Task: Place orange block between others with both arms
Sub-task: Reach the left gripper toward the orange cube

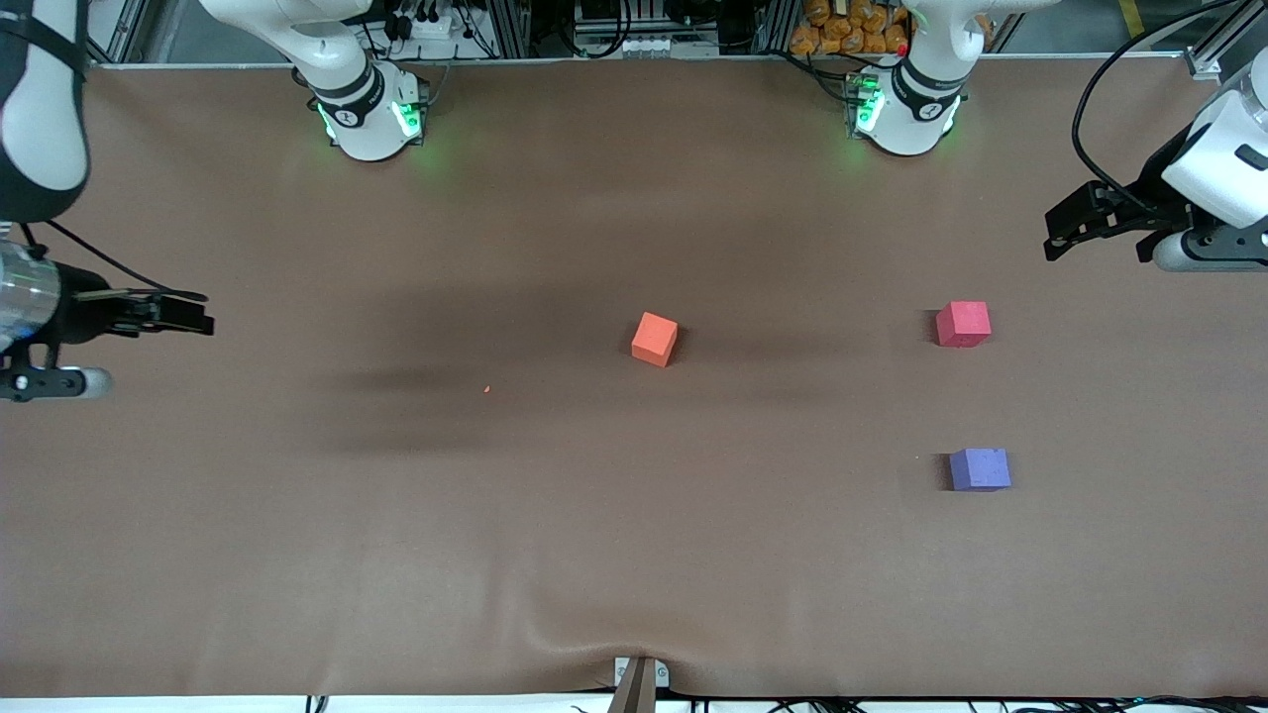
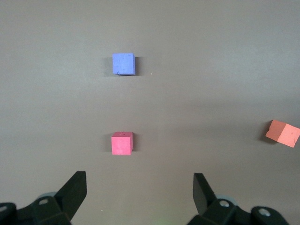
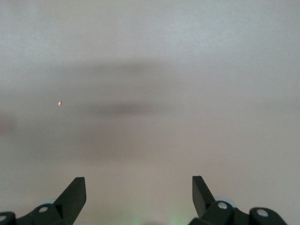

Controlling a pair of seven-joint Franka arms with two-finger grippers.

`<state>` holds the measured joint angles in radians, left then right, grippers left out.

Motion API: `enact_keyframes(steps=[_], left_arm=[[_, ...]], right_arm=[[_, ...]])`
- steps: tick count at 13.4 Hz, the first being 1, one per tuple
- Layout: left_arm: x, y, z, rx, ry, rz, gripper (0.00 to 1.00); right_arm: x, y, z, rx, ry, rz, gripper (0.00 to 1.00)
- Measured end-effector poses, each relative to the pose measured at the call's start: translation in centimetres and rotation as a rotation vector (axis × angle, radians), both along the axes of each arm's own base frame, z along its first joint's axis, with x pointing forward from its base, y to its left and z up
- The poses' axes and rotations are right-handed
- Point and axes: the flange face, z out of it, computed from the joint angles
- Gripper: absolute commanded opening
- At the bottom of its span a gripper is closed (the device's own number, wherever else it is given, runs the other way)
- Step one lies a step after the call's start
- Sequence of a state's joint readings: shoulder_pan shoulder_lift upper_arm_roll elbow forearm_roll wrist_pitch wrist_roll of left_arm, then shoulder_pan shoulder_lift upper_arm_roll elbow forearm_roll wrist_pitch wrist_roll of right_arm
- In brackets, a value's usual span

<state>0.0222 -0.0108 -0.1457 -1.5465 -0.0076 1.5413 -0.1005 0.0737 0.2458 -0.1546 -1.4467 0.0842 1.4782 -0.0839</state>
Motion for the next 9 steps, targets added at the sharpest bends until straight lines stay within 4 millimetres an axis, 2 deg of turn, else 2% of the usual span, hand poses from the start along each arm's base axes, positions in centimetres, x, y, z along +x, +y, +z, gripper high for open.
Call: enact_keyframes(steps=[4, 7, 9], left_arm=[[0.5, -0.2, -1.0, 0.0, 0.019, -0.004, 1.0], [1.5, -0.9, -3.1, -0.002, 0.052, -0.017, 1.0], [2.4, -1.8, -5.0, -0.004, 0.077, -0.033, 1.0]], right_arm=[[0.4, -1.0, 0.1, -0.012, -0.035, 0.0, 1.0], [0.8, -3.8, 0.4, -0.026, -0.093, 0.025, 1.0], [0.8, -4.5, 0.3, -0.048, -0.097, 0.034, 1.0]])
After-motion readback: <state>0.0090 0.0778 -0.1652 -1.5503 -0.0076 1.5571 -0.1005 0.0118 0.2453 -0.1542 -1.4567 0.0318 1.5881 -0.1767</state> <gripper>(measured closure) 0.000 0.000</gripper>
